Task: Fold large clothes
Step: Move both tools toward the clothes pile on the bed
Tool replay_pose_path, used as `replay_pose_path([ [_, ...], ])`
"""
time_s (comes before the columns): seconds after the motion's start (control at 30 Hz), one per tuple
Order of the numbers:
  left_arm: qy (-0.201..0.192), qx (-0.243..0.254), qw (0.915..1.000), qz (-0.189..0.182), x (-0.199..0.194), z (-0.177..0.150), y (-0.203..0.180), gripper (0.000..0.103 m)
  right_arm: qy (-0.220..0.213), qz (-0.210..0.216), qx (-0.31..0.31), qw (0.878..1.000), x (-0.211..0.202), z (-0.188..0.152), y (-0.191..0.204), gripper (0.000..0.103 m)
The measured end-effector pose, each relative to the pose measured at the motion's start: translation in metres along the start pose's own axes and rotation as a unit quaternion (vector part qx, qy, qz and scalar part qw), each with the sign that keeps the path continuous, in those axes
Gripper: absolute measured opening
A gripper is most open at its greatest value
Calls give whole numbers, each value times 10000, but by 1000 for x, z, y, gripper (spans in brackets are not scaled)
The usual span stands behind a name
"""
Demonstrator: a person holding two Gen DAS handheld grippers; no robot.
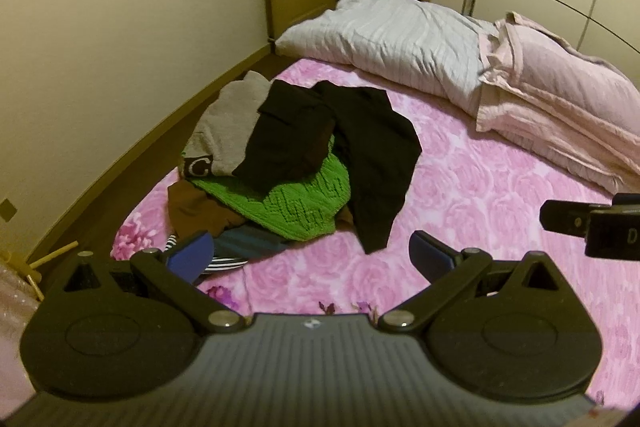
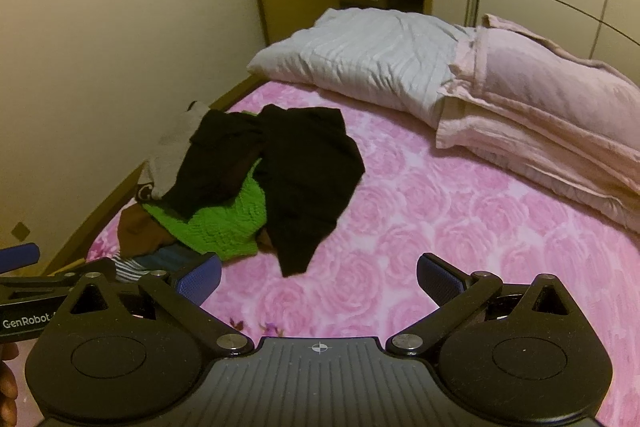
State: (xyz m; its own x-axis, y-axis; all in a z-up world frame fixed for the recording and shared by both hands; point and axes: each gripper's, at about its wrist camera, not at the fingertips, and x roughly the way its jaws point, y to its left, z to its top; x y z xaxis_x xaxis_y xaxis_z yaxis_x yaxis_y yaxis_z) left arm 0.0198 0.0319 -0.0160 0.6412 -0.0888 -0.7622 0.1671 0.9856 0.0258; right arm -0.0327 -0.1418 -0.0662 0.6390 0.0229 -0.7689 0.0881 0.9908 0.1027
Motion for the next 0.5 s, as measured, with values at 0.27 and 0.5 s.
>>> replay_pose_path([
  [0.27, 88, 128, 9995, -259, 22, 9, -8, 102, 125, -355, 191, 9991, 6, -3, -10, 101],
  [0.5, 75, 58, 9994, -322, 41, 24, -23, 102, 106, -346, 147, 9992, 23, 10, -31, 101],
])
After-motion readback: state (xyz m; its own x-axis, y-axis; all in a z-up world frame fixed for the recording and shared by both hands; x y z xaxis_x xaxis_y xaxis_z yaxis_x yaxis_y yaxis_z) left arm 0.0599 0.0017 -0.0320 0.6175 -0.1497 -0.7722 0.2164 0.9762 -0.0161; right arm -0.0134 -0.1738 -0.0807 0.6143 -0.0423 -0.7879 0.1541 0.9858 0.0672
